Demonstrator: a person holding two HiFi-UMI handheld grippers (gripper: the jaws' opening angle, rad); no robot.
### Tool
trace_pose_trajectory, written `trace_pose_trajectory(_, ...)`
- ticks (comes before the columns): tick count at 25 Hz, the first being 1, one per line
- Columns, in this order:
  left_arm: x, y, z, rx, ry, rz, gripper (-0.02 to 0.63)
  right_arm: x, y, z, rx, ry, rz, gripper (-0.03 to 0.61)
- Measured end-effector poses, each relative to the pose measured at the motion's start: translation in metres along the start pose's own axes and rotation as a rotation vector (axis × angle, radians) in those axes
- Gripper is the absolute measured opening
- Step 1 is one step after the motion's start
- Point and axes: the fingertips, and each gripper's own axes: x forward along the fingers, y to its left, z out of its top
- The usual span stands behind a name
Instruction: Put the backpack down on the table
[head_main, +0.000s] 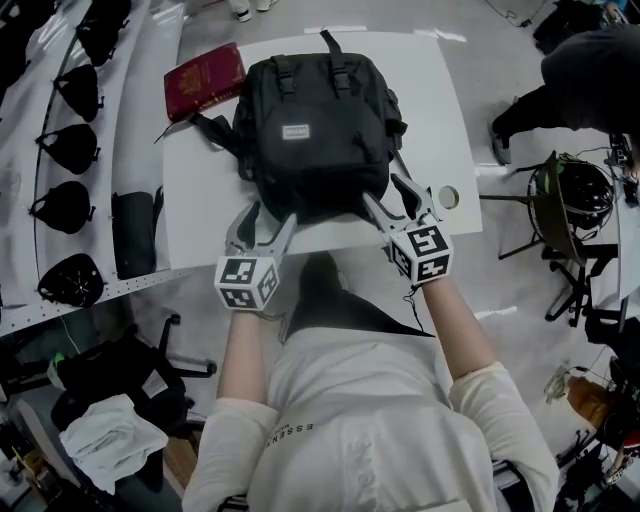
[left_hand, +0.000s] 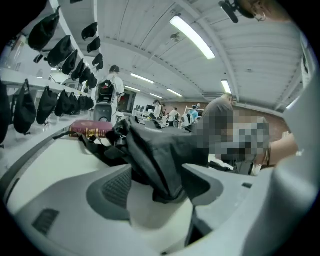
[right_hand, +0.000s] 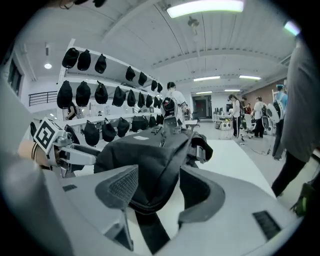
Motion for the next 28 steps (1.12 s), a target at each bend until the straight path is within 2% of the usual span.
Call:
trace_pose_trajectory(3,-0.015,-0.008,0.017,0.044,-0.027,0.001,0.295,-0.016,0.008,0.021,-0.033,-0.052,0.004,0.252)
trace_pose_trajectory(7,-0.036,-0.034,0.051,0.145,-0.133,-0.046,0.279,-0.035,0.027,0.051,-0.050,-0.126,0.066,0.252)
trace_pose_trajectory(10,-0.051,-0.052,0.079,0.190,-0.195,-0.069,0.255,-0.051,0.043,0.076,-0.083,-0.191,0.118,0.249)
trace_pose_trajectory(11,-0.056,-0.057,0.088,0.190,-0.217,-0.077,0.220,-0.056,0.047,0.085,-0.100,-0.215,0.123,0.245)
trace_pose_trajectory(13,-0.067,-0.065,0.108,0.190,-0.260,-0.089,0.150,-0.067,0.051,0.101,-0.116,-0.263,0.119,0.199)
trace_pose_trajectory(15,-0.077,-0.072,0.125,0.211,-0.293,-0.092,0.118,-0.077,0.051,0.116,-0.102,-0.305,0.109,0.134)
trace_pose_trajectory(17,-0.086,-0.075,0.139,0.236,-0.321,-0.085,0.043,-0.083,0.048,0.128,-0.081,-0.344,0.096,0.076)
trace_pose_trajectory(18,-0.090,-0.075,0.145,0.246,-0.329,-0.081,0.026,-0.086,0.047,0.133,-0.073,-0.362,0.091,0.051)
trace_pose_trajectory(21,-0.095,-0.074,0.153,0.263,-0.335,-0.067,0.005,-0.094,0.047,0.146,-0.067,-0.409,0.104,0.015)
trace_pose_trajectory(25,-0.100,-0.074,0.161,0.287,-0.338,-0.061,0.003,-0.101,0.053,0.161,-0.122,-0.438,0.129,0.014)
trace_pose_trajectory(28,-0.108,-0.079,0.176,0.300,-0.376,-0.081,0.002,-0.107,0.055,0.173,-0.141,-0.464,0.128,0.014)
